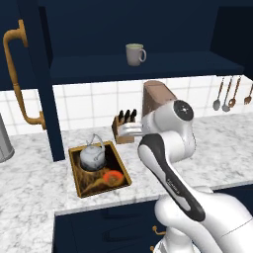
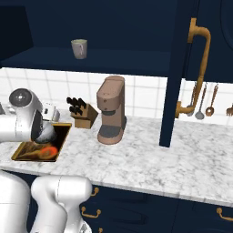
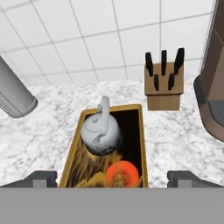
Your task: Pick the kettle from the counter and place it on the tray. Then pick the mug from the cabinet and place it on the tray. Then close the cabinet doors.
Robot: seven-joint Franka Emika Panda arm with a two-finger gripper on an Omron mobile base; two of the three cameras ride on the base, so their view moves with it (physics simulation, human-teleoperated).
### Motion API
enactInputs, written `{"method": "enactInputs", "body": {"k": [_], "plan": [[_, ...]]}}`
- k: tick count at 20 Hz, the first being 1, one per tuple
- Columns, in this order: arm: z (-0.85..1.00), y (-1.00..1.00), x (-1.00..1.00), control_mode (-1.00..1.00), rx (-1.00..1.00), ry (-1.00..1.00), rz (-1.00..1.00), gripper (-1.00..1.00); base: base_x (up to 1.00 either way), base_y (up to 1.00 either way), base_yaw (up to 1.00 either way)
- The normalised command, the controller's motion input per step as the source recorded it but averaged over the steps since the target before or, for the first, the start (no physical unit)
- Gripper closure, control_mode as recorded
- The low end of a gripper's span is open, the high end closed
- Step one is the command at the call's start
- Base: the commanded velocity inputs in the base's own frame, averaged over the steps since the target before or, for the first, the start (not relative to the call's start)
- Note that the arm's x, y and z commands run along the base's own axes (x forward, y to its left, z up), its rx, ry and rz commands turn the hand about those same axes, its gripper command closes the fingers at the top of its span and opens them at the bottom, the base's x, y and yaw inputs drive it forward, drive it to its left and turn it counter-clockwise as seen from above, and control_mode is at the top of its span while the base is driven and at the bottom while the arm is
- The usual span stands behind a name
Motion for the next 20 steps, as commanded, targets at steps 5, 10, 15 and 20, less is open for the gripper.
{"method": "enactInputs", "body": {"k": [5, 10, 15, 20], "plan": [[0.66, -0.04, -0.11, -1.00, 0.00, 0.00, 0.01, -1.00, 0.00, 0.00, 0.00], [0.52, 0.00, -0.09, -1.00, 0.00, -0.19, 0.02, -1.00, 0.00, 0.00, 0.00], [0.36, -0.12, 0.00, -1.00, -0.01, -0.28, 0.00, -1.00, 0.00, 0.00, 0.00], [0.57, -0.36, -0.04, -1.00, 0.04, 0.00, 0.02, -1.00, 0.00, 0.00, 0.00]]}}
